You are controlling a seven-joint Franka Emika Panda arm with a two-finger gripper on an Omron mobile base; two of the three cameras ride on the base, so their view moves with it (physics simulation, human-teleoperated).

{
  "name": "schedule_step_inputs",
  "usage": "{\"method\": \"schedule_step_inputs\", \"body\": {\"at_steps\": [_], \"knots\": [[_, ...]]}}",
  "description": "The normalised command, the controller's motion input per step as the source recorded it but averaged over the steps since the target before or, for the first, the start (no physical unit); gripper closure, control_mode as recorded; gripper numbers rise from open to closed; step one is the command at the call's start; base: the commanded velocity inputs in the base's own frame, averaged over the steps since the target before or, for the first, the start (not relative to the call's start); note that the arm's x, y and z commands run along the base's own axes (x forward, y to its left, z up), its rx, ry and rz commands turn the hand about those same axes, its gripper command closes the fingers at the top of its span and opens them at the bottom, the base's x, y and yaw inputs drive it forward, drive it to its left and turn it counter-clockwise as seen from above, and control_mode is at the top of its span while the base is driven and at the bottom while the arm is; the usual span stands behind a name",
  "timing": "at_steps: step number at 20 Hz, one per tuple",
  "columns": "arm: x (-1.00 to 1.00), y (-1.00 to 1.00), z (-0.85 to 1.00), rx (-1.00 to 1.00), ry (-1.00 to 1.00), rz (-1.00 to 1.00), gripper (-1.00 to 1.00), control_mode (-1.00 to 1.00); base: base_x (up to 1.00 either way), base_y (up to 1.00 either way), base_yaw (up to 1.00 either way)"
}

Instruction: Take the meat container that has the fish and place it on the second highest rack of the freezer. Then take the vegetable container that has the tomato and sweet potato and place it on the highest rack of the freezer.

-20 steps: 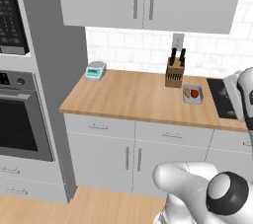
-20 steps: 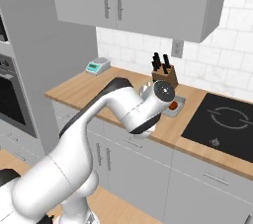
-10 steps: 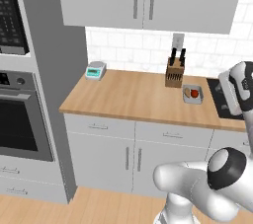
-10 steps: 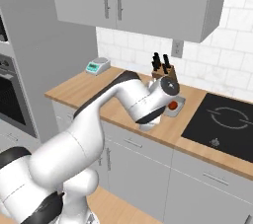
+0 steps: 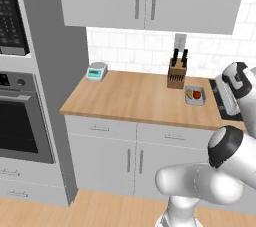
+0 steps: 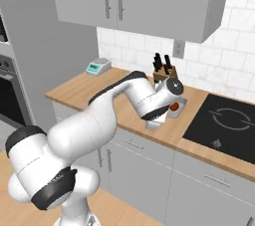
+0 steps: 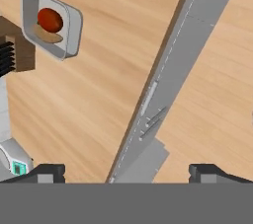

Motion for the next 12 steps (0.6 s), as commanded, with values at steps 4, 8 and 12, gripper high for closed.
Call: {"method": "schedule_step_inputs", "body": {"at_steps": [4, 8, 12], "knots": [[0.39, -0.21, -0.22, 0.00, 0.03, 0.00, -1.00, -1.00, 0.00, 0.00, 0.00], [0.36, -0.21, -0.22, 0.00, 0.03, 0.00, -1.00, -1.00, 0.00, 0.00, 0.00], [0.34, -0.19, -0.26, 0.00, 0.03, 0.00, -1.00, -1.00, 0.00, 0.00, 0.00]]}}
